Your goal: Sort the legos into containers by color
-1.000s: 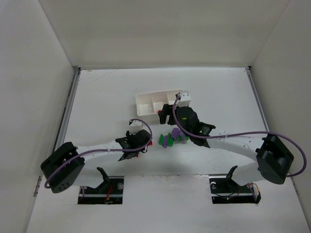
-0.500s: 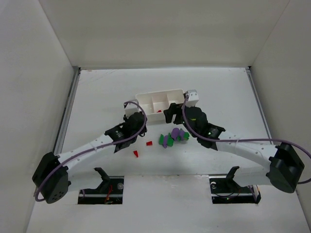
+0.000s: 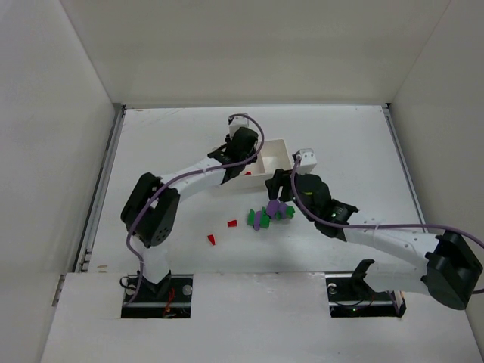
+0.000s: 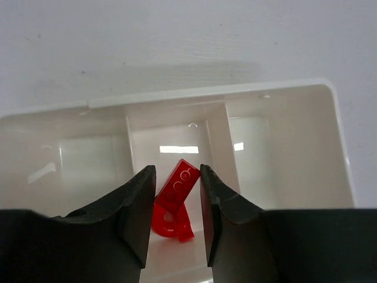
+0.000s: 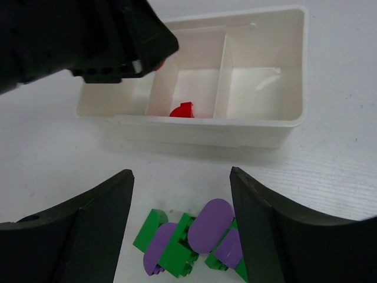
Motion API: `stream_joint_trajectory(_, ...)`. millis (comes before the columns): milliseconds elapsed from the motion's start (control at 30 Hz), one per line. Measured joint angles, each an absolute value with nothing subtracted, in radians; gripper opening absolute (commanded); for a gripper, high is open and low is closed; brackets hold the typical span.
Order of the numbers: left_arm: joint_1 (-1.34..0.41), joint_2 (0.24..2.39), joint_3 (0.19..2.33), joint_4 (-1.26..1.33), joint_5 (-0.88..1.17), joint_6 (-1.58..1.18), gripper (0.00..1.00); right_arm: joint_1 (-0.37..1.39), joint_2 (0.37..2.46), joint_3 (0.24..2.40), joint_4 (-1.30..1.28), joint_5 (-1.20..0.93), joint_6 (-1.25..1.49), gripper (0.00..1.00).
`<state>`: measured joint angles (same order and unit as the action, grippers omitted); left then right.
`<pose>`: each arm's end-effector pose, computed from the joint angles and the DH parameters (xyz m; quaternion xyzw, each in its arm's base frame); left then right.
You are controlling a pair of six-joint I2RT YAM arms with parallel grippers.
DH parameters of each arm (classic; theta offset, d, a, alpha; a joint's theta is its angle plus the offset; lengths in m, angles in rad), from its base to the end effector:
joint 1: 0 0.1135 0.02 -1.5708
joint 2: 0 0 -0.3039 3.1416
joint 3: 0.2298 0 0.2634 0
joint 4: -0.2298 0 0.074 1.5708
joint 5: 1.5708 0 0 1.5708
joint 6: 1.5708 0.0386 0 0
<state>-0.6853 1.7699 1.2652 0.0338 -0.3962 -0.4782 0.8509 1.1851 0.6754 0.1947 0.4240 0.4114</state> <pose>0.3434 -0.2614 0.2902 -0.0159 0.8420 -0.1414 0.5203 0.1851 0.1870 0.2885 -0.0518 0.7991 0.2014 0.5641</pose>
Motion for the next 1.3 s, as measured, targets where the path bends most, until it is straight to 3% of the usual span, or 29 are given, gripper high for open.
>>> stream_joint_trajectory(200,-0.673,1.885,1.323,0.02,-0.367,-0.458,0.56,0.85,1.164,0.672,0.195,0.395,0.405,0.72)
stream_joint_trajectory(367,-0.674,1.86,1.32,0.019,-0.366,-0.451,0.6,0.861,1.169,0.672,0.196,0.377,0.389,0.78)
stream_joint_trajectory(433,-0.674,1.808,1.286,0.029,-0.366,-0.451,0.58,0.879,1.181,0.673,0.196,0.366,0.381,0.69)
stream_joint_trajectory(567,-0.662,1.568,1.11,0.052,-0.377,-0.463,0.48,0.941,1.246,0.693,0.195,0.347,0.368,0.39)
stream_joint_trajectory(667,-0.646,1.338,0.958,0.06,-0.404,-0.49,0.4,0.999,1.326,0.736,0.193,0.329,0.371,0.32)
stream_joint_trajectory(733,-0.638,1.19,0.86,0.042,-0.428,-0.515,0.34,1.042,1.377,0.766,0.189,0.321,0.377,0.39)
stream_joint_trajectory(833,-0.644,1.019,0.736,-0.037,-0.454,-0.555,0.31,1.108,1.44,0.793,0.189,0.317,0.402,0.63)
stream_joint_trajectory(900,-0.66,0.947,0.664,-0.115,-0.466,-0.591,0.32,1.145,1.481,0.802,0.186,0.317,0.421,0.71)
stream_joint_trajectory(1100,-0.749,0.852,0.499,-0.382,-0.471,-0.733,0.49,1.166,1.601,0.841,0.155,0.32,0.476,0.73)
stream_joint_trajectory(1300,-0.855,0.838,0.479,-0.49,-0.471,-0.851,0.54,1.165,1.682,0.879,0.133,0.323,0.51,0.69)
